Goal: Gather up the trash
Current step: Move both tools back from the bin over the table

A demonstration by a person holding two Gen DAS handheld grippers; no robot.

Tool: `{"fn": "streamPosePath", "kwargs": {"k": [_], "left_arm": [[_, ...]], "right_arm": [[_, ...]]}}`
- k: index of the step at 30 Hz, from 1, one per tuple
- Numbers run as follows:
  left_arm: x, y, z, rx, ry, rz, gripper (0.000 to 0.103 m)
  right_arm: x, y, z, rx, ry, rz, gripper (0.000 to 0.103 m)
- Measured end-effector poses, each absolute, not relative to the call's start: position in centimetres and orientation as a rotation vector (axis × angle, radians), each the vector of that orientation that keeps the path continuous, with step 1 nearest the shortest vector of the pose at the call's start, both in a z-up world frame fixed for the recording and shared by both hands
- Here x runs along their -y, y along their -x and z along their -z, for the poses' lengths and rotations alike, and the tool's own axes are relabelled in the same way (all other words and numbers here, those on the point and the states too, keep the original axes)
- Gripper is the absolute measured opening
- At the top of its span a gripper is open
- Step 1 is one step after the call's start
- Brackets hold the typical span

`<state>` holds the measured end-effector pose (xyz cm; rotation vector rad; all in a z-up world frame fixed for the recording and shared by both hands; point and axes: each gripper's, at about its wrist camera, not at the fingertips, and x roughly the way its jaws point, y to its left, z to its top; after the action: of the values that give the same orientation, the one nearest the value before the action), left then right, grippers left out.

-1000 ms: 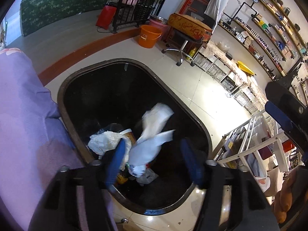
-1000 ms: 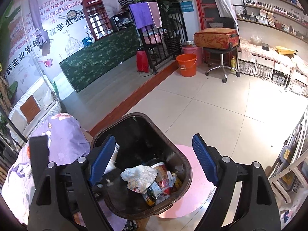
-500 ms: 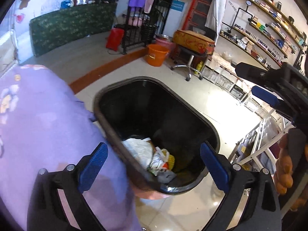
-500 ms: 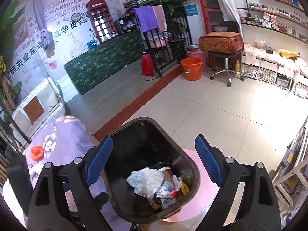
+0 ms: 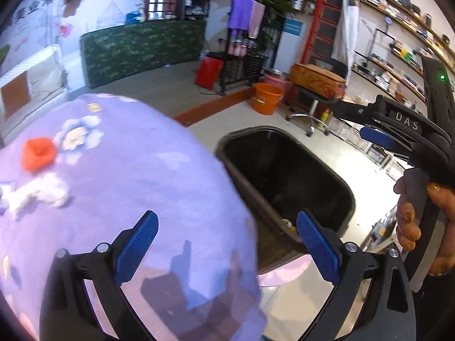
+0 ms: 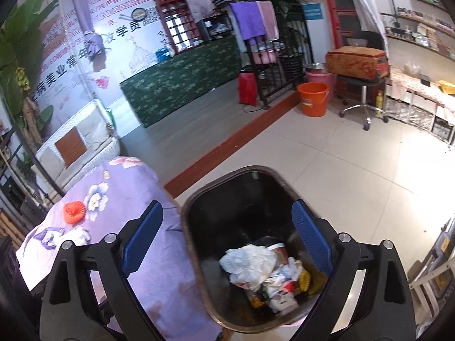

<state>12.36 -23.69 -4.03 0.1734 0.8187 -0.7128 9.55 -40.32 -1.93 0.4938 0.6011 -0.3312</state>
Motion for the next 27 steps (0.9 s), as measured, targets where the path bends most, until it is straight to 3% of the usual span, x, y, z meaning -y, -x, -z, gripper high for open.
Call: {"fn": "streamPosePath", "kwargs": {"k": [27], "left_arm": [[3.6,-15.1,5.5,-0.869,-0.045,0.311,0.096]], "right_arm": [[19.3,-23.2,4.3,-0.843,-0.27,-0.232,0.091]]}}
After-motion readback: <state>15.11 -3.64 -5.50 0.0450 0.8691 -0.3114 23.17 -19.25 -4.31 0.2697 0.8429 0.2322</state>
